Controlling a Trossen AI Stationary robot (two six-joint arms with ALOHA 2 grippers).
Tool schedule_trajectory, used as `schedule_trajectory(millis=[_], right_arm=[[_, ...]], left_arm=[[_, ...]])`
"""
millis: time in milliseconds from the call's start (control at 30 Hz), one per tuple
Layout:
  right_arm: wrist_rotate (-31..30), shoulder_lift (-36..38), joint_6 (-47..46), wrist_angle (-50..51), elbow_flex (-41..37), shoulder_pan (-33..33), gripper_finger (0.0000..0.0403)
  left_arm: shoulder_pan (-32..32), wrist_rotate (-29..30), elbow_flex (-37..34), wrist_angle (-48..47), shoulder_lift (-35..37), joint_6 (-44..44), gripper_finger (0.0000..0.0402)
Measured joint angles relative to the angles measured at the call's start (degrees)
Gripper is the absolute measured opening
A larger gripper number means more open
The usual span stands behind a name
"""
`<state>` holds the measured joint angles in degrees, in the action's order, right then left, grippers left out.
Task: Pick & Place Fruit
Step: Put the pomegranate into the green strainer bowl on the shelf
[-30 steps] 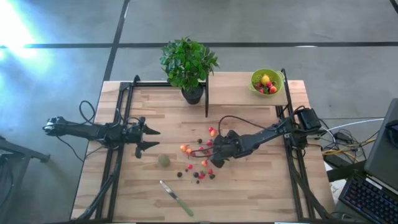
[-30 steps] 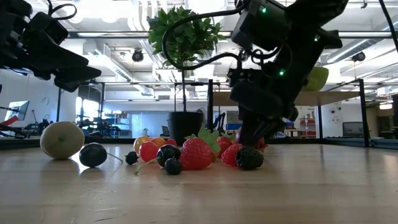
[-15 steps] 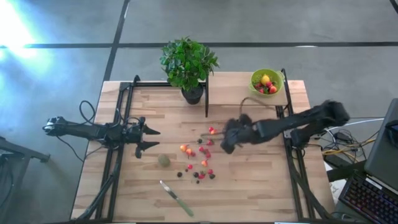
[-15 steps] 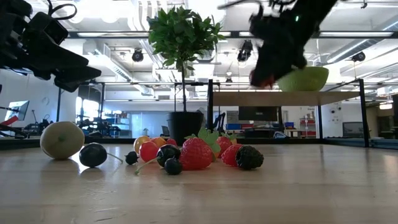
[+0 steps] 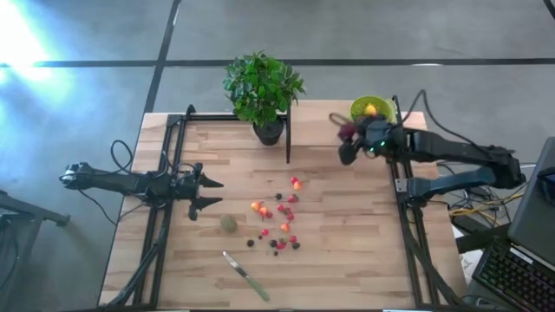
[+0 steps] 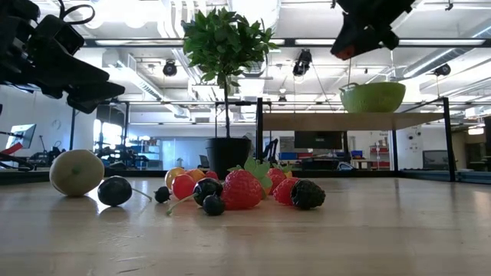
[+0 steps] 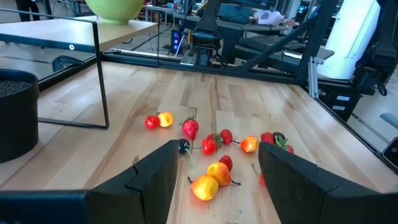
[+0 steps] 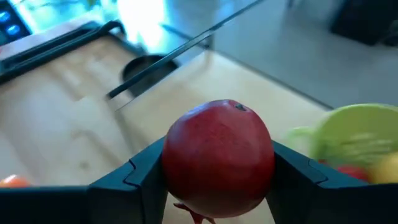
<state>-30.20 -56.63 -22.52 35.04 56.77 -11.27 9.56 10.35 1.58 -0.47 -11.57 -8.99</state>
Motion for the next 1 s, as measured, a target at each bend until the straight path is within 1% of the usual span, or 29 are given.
schedule_trajectory(millis=[200,467,633,767,867,1000], right_arm=[[0.2,2.29,2.69,1.59,0.0,-8.34,0.0196],[0.53,0.45,4.26,5.14,0.0,-17.29,0.0204],[0.92,-0.53,4.81,7.87,0.0,-21.45,0.0198],[3.31,-0.64,5.42,9.16,0.0,-24.39,0.0202],[3.5,-0.64,5.85,9.82,0.0,-26.22,0.0206],[3.5,-0.64,5.85,10.26,0.0,-28.42,0.02]], left_arm=[[0.0,0.0,0.0,0.0,0.0,-0.02,0.0229],[0.01,-0.01,-0.01,0.0,0.0,0.0,0.0229],[0.01,0.0,-0.01,-0.01,0.0,-0.01,0.0229],[0.02,0.0,0.0,-0.02,0.0,0.0,0.0229],[0.01,0.0,0.0,0.0,0.0,0.0,0.0229],[0.02,0.0,-0.01,0.0,0.0,0.0,0.0229]])
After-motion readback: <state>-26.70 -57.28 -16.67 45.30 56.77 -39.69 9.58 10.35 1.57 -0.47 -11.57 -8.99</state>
